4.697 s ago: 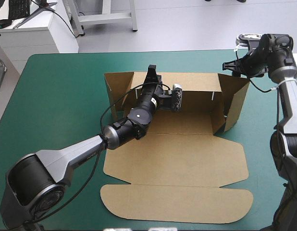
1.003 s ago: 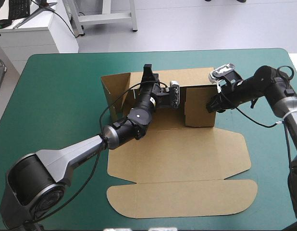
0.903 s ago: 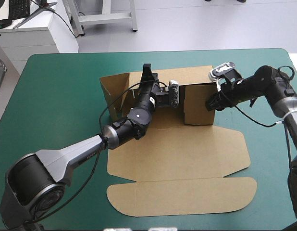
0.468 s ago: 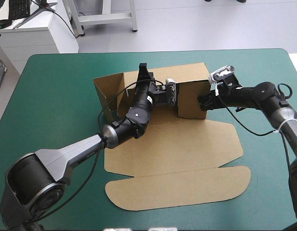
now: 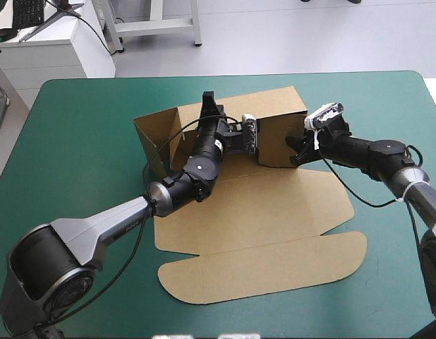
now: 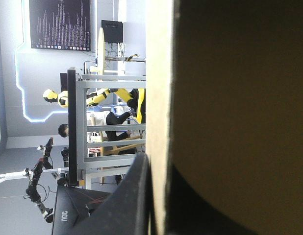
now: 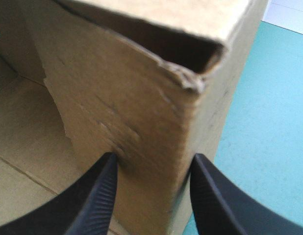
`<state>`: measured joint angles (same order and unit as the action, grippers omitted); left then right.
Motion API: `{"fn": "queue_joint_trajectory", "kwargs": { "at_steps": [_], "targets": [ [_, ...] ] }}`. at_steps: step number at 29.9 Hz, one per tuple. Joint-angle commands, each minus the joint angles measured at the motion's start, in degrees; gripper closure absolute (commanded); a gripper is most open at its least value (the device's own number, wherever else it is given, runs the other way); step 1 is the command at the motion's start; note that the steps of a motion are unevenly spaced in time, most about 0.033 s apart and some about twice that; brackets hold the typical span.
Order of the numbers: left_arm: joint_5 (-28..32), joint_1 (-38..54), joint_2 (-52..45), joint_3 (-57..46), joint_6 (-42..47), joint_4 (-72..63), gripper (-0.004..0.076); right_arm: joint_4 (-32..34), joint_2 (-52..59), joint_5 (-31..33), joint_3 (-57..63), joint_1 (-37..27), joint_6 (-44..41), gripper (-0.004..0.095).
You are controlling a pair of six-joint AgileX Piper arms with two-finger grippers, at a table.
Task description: Fold the box
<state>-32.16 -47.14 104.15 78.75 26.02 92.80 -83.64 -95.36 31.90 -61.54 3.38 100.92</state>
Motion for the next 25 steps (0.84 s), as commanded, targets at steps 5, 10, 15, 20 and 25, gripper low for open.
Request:
{"fn": "queue_joint_trajectory", "kwargs": {
  "at_steps": [5, 10, 15, 20, 25],
  "targets": [
    [5.87, -1.34, -2.95, 1.49, 1.04, 2.01, 0.0734, -11.34, -0.54, 10.51, -1.51, 0.57, 3.68, 0.0589],
    [5.87, -1.34, -2.95, 1.39, 1.04, 2.01, 0.0734, -13.77, -1.73, 11.85, -1.63, 0.57, 5.15, 0.0678],
    [5.87, -1.34, -2.95, 1.39, 1.04, 2.01, 0.0734, -14.72, -1.87, 11.72, -1.63, 0.57, 5.27, 0.0921],
    [6.2, -1.34, -2.95, 1.39, 1.04, 2.01, 0.0734, -15.68, -1.87, 10.38, -1.63, 0.57, 4.9, 0.0908],
    [6.14, -1.34, -2.95, 1.39, 1.45, 2.01, 0.0734, -12.5, -1.87, 9.16, -1.63, 1.68, 3.7, 0.0908]
  ]
}}
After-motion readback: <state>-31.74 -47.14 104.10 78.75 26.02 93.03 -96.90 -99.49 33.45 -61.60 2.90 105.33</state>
